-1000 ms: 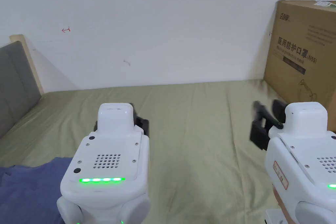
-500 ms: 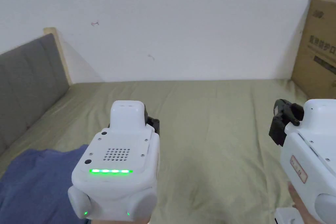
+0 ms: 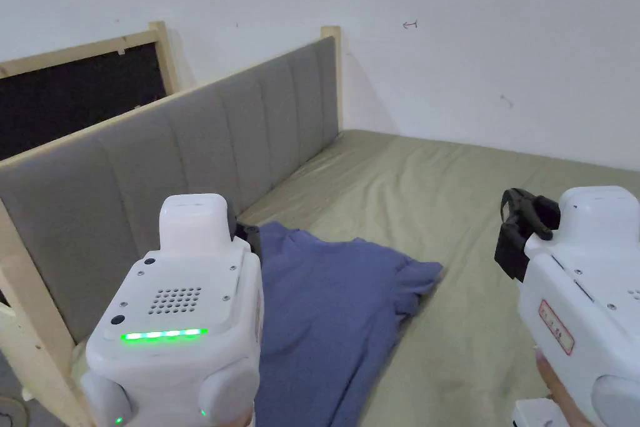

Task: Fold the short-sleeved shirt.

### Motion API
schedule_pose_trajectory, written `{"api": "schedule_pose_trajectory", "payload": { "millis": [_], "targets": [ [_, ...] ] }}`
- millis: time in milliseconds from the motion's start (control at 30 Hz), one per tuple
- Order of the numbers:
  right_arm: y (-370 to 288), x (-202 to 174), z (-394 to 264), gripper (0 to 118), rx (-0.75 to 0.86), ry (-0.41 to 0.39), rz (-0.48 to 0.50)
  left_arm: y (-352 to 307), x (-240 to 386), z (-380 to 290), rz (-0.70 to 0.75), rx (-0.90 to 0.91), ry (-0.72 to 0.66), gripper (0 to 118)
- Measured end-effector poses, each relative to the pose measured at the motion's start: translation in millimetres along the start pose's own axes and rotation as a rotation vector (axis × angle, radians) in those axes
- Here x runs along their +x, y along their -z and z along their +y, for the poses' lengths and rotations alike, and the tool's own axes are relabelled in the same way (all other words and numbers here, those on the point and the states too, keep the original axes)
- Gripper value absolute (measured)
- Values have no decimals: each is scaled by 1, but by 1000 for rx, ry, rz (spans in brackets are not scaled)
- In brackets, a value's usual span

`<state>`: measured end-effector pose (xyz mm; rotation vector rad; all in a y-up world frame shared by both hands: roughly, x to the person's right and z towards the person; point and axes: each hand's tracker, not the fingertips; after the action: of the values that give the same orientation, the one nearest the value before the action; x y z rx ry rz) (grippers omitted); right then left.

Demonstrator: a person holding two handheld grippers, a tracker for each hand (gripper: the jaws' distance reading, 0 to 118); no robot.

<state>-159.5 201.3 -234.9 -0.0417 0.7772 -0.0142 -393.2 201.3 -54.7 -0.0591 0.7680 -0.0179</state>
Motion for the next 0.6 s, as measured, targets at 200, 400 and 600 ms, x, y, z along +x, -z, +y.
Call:
{"api": "schedule_pose_trajectory", "payload": {
  "millis": [200,400,600],
  "targets": [
    [13,4,-2,0,-23,-14,24,17,1,-6,-10,-30,11,0],
    [23,31,-19,0,-118,-15,40,133,0,-24,-82,-426,27,0],
    [36,72,-52,0,-261,-4,-10,276,6,-135,-373,-1099,-143,0]
  ]
}}
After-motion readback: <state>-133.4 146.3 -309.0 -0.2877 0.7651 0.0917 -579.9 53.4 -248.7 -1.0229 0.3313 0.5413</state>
